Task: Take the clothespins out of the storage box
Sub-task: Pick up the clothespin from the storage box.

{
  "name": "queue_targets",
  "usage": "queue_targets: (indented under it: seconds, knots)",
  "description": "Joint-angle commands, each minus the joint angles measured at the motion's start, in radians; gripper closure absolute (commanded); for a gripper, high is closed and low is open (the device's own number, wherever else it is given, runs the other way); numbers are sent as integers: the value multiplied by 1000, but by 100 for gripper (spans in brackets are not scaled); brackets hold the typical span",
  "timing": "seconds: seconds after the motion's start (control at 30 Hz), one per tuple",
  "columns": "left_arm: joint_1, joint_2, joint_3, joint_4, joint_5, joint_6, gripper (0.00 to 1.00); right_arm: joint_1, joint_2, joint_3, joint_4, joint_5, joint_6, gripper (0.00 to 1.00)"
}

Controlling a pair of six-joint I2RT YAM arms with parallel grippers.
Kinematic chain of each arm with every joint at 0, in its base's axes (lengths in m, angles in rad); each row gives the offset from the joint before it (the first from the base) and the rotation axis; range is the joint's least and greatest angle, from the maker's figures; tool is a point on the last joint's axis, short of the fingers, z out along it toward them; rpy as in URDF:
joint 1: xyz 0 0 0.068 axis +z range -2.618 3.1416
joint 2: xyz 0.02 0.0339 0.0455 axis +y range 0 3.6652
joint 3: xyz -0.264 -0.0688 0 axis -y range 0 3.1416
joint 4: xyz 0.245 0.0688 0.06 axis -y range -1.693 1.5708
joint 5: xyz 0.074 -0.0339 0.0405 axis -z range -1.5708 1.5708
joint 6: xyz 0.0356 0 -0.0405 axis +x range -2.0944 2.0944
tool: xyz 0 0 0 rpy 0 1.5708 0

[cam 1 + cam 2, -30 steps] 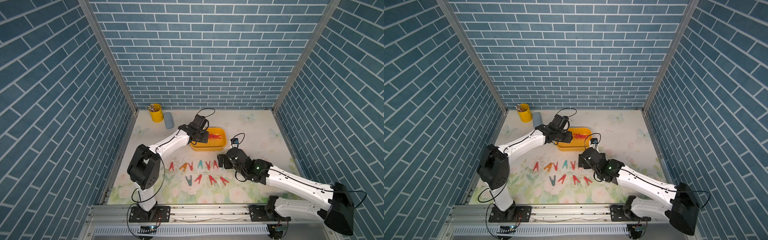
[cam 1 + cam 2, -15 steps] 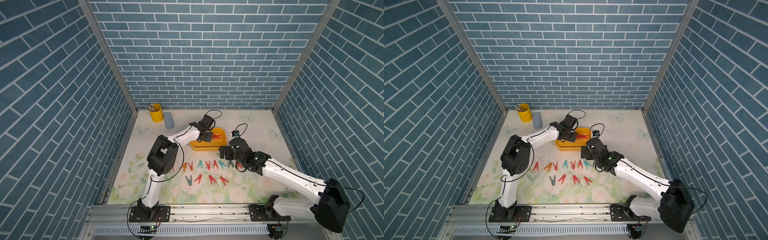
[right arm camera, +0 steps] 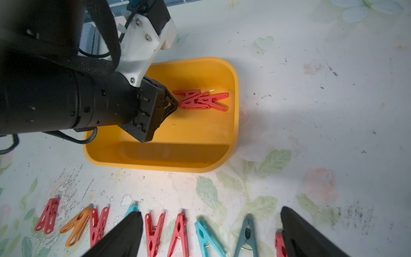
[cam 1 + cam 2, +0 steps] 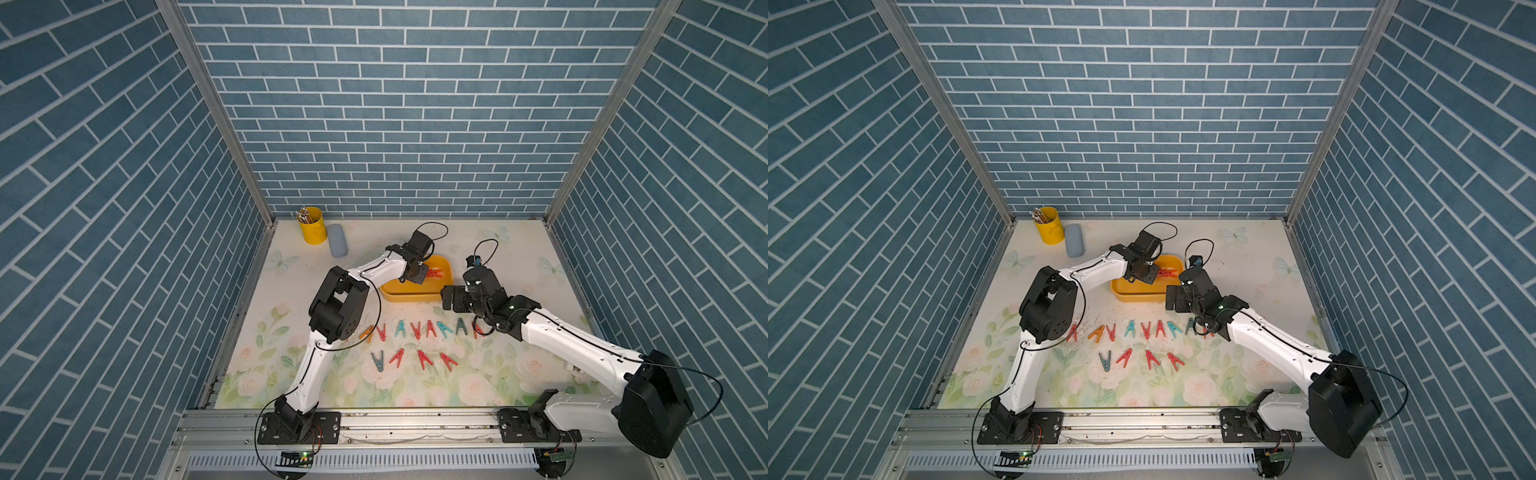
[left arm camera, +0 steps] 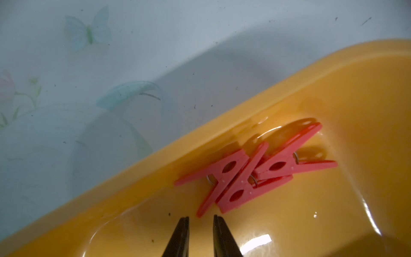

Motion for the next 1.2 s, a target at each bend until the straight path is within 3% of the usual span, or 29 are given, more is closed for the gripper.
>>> queue_targets:
  seconds: [0.0,0.53,0.8,1.17]
  knots:
    - [8,26,33,-4,14,30,74,-12,10,24,4,-19,-22,1]
    - [6,77,71,19,60,49,73,-30,23,7,19,-46,-13,1]
    - [4,81,63,14,64,47,87,-33,27,3,25,-52,-9,1]
    - [3,-77,-86,28,16,-2,98,-32,43,-7,77,-85,-12,1]
